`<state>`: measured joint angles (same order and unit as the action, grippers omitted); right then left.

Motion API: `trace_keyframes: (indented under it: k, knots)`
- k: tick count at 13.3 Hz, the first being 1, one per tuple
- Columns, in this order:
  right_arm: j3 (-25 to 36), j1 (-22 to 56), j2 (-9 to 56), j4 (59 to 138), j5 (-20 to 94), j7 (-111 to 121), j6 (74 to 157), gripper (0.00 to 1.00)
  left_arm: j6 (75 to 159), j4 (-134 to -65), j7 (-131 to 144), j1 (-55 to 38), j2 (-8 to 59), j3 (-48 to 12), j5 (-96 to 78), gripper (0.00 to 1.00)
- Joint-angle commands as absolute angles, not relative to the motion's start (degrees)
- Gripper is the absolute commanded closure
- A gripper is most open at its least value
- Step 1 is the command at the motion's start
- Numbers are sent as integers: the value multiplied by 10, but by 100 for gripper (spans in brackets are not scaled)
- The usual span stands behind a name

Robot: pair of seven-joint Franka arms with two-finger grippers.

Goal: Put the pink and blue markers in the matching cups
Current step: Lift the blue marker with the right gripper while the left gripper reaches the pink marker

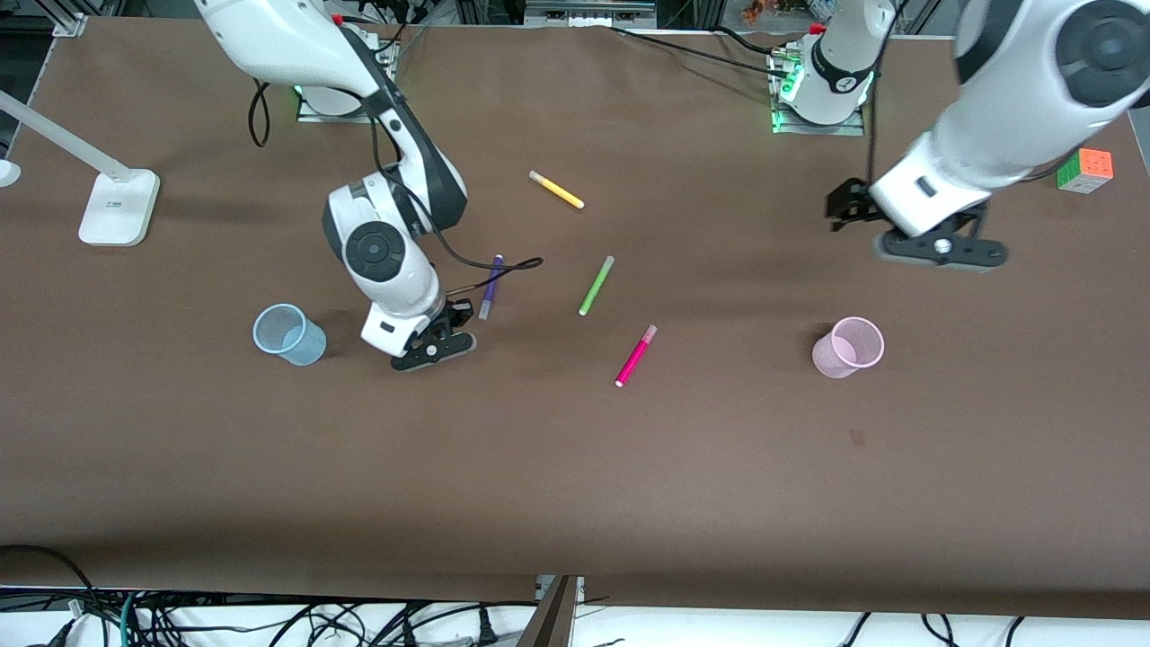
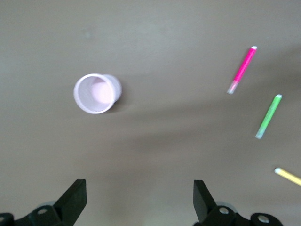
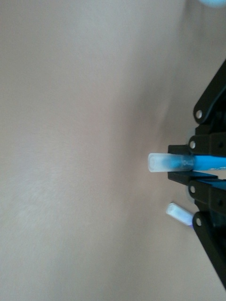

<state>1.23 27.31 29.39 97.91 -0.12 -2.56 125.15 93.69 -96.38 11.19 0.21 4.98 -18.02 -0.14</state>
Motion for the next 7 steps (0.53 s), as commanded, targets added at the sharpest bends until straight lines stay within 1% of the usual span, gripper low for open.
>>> trace_keyframes:
  k: [1, 4, 7]
  knots:
    - [11, 230, 277, 899, 5, 118, 1144, 100, 986, -958, 138, 0, 97, -206, -7, 0]
    - [16, 168, 243, 897, 81, 354, 1106, 100, 1060, -957, 139, -21, 162, -214, -4, 0]
    - [19, 114, 240, 897, 162, 558, 1099, 100, 1128, -958, 138, -46, 222, -214, 4, 0]
